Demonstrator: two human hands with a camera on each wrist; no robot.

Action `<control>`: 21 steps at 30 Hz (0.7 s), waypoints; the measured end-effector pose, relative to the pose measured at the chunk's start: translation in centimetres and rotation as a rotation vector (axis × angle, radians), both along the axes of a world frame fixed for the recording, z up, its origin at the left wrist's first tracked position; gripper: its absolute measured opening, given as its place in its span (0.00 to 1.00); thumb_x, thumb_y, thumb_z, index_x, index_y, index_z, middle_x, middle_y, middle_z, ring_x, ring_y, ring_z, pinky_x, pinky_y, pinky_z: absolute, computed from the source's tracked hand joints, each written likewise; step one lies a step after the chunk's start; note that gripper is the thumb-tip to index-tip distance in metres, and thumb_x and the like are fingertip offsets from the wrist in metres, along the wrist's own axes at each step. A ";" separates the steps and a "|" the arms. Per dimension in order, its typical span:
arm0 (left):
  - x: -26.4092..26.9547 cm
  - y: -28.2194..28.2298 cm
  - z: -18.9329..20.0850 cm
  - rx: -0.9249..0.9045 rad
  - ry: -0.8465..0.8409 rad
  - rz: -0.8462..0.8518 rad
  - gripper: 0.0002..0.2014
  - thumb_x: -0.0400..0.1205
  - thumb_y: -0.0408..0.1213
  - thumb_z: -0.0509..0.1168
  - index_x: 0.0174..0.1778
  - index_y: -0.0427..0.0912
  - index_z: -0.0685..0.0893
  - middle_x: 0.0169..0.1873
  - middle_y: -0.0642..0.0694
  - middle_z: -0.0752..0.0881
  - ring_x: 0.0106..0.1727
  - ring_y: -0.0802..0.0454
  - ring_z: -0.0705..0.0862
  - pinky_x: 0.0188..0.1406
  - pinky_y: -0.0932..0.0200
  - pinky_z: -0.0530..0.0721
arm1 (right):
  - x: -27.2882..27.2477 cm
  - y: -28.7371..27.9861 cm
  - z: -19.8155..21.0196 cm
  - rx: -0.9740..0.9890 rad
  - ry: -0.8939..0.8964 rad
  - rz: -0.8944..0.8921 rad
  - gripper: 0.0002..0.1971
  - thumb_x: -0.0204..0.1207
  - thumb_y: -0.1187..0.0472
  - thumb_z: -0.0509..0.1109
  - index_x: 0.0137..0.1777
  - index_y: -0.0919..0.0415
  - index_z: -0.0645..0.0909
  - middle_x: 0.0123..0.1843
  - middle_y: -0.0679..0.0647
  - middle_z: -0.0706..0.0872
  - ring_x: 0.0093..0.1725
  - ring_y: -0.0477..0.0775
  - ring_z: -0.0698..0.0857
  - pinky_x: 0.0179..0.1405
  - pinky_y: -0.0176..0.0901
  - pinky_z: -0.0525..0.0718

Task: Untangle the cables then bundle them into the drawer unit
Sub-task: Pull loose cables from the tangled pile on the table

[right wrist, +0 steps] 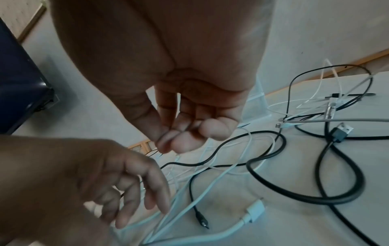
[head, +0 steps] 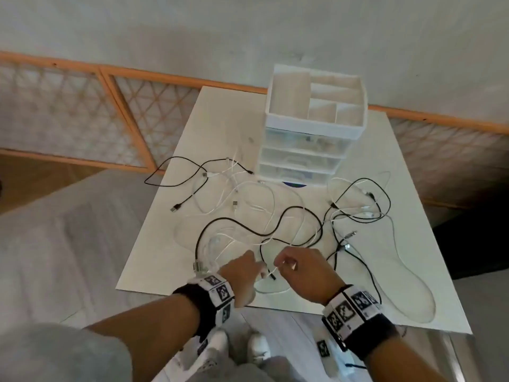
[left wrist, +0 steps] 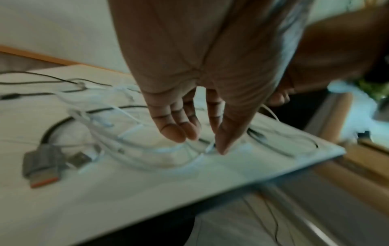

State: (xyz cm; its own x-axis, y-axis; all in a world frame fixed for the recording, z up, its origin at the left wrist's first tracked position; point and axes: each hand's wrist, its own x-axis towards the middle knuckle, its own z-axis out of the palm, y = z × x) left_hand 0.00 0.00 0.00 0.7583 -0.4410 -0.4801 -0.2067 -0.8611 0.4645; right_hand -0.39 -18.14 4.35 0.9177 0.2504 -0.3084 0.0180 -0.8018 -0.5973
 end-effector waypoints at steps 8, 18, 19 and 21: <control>0.1 -1.3 0.0 -0.021 -0.154 0.151 0.05 0.84 0.39 0.60 0.51 0.46 0.81 0.54 0.45 0.81 0.53 0.42 0.85 0.50 0.51 0.82 | 0.0 1.0 -0.4 -0.138 0.117 0.104 0.14 0.69 0.51 0.70 0.56 0.43 0.82 0.55 0.44 0.81 0.58 0.50 0.82 0.62 0.51 0.82; 5.1 1.1 9.3 -0.690 -0.370 0.418 0.05 0.82 0.34 0.68 0.42 0.47 0.82 0.35 0.53 0.84 0.29 0.48 0.86 0.32 0.62 0.81 | 5.4 1.3 8.6 0.064 -0.369 0.003 0.03 0.78 0.59 0.74 0.44 0.54 0.88 0.34 0.41 0.86 0.33 0.32 0.80 0.37 0.24 0.71; 5.6 1.5 9.1 -0.703 -0.386 0.453 0.04 0.82 0.34 0.68 0.42 0.46 0.83 0.35 0.53 0.84 0.29 0.48 0.86 0.33 0.62 0.82 | 5.9 1.4 10.1 0.080 -0.426 -0.011 0.04 0.79 0.62 0.73 0.44 0.56 0.89 0.34 0.41 0.85 0.32 0.33 0.80 0.37 0.22 0.72; 6.5 2.8 7.8 -0.637 -0.381 0.534 0.05 0.83 0.35 0.65 0.42 0.46 0.82 0.35 0.56 0.84 0.33 0.48 0.88 0.36 0.61 0.84 | 6.7 1.3 12.8 0.151 -0.555 -0.072 0.05 0.80 0.66 0.71 0.45 0.58 0.87 0.33 0.40 0.83 0.31 0.35 0.79 0.35 0.22 0.72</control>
State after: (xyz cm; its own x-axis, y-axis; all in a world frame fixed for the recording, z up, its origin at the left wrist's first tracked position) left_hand 6.53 2.79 7.77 0.9949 -0.0817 0.0585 -0.0913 -0.4907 0.8665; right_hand 6.29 -16.83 17.17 0.9481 0.1850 0.2587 0.3100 -0.7192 -0.6219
